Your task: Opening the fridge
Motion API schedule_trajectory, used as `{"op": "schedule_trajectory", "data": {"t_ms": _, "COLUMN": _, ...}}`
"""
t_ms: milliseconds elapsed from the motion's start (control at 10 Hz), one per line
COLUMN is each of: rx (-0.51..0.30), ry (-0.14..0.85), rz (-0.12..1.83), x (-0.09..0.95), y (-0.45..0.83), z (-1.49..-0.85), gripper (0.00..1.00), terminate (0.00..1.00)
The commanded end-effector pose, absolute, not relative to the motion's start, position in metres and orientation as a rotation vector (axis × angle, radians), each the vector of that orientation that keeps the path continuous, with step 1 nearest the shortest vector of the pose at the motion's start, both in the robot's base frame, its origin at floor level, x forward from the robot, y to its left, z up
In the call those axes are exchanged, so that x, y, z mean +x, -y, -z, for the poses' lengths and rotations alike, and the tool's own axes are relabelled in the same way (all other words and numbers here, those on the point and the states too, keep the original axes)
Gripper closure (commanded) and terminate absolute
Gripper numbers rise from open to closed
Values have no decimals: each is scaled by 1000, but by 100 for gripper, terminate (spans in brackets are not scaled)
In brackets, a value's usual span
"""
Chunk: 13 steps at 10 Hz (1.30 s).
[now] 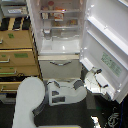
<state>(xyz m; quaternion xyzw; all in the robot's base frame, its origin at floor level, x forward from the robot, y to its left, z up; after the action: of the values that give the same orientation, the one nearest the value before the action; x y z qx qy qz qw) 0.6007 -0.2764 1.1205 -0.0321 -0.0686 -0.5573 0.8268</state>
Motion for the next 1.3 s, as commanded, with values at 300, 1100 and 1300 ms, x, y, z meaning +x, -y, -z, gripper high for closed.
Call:
{"op": "schedule_trajectory", "data": {"t_ms": 300, "rx": 62, "ry": 42, "rz": 908, "x": 575, "y": -22, "z": -1008, "gripper": 0, "terminate": 0}}
{"op": "schedule_trajectory", "data": {"t_ms": 1100, "rx": -156, "ry": 220, "rz": 514, "x": 508, "y": -236, "z": -958, "gripper": 0, "terminate": 0}}
{"op": "schedule_trajectory", "data": {"t_ms": 1300, "rx": -203, "ry": 279, "rz": 446, "x": 500, "y": -255, "z": -961, "gripper": 0, "terminate": 0}}
